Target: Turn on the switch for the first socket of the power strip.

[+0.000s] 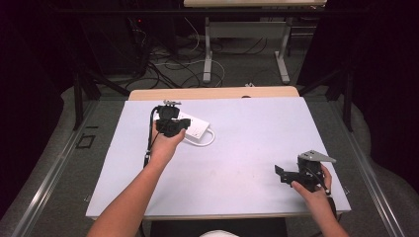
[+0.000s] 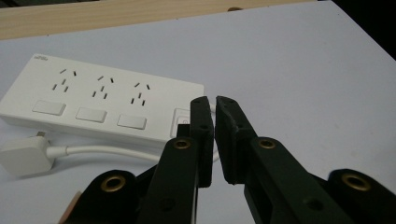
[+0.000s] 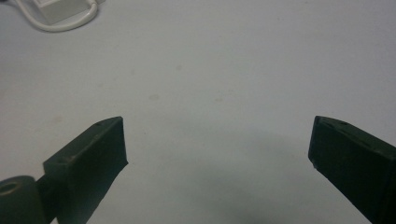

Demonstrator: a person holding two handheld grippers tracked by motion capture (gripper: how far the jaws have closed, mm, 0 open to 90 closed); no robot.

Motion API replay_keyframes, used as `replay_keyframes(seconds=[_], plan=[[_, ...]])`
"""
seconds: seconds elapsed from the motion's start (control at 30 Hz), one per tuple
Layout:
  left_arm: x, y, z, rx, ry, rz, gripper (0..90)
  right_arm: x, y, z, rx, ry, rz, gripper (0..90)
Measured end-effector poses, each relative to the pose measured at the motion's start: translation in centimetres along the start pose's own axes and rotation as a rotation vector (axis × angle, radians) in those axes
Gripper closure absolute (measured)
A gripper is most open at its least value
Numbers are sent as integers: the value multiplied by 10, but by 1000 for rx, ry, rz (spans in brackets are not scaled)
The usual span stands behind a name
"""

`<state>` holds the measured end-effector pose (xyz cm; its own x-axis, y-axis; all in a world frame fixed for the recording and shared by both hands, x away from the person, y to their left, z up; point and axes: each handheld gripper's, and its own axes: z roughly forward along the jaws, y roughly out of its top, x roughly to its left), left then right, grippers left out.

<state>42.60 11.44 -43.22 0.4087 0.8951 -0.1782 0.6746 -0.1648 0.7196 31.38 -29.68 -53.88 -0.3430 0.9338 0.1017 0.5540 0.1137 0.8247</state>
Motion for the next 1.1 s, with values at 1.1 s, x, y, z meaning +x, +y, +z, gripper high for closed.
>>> replay_keyframes(seconds=[1.1], plan=[[23, 14, 40, 61, 101, -85, 898, -1, -1, 2, 8, 9, -3, 41]])
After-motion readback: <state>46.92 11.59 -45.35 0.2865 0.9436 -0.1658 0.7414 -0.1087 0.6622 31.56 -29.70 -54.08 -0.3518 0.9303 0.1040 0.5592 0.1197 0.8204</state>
